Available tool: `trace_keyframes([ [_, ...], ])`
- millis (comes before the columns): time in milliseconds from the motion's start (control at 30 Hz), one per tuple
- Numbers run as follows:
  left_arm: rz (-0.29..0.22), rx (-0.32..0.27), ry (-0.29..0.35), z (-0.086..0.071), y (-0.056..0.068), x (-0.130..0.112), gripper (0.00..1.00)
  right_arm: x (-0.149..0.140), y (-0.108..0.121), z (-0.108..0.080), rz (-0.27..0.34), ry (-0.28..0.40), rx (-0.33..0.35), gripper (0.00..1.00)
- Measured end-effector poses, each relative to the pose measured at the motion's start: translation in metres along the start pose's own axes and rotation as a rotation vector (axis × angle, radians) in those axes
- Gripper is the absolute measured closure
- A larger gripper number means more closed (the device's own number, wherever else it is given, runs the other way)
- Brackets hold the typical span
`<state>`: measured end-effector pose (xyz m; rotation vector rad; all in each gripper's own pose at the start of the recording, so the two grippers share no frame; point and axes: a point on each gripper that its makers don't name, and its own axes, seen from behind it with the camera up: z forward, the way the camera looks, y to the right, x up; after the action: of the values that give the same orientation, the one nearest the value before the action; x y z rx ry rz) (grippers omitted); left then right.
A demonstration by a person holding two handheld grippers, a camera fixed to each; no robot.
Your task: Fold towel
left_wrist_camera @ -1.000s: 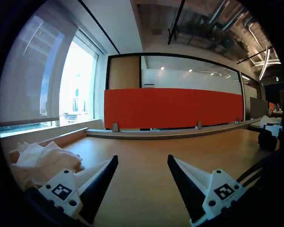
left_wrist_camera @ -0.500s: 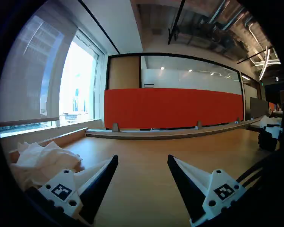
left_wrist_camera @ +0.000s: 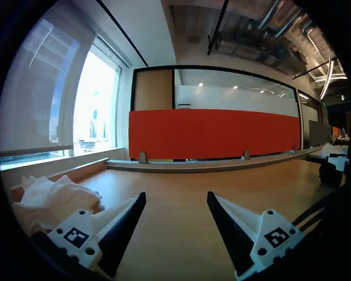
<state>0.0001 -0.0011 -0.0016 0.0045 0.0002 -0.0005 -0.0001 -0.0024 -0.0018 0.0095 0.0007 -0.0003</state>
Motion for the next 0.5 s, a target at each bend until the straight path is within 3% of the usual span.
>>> trace_keyframes([
  [500, 0.0, 0.0, 0.0, 0.0005, 0.0, 0.0002, 0.03, -0.0005, 0.001, -0.0001, 0.0, -0.001, 0.0, 0.0],
])
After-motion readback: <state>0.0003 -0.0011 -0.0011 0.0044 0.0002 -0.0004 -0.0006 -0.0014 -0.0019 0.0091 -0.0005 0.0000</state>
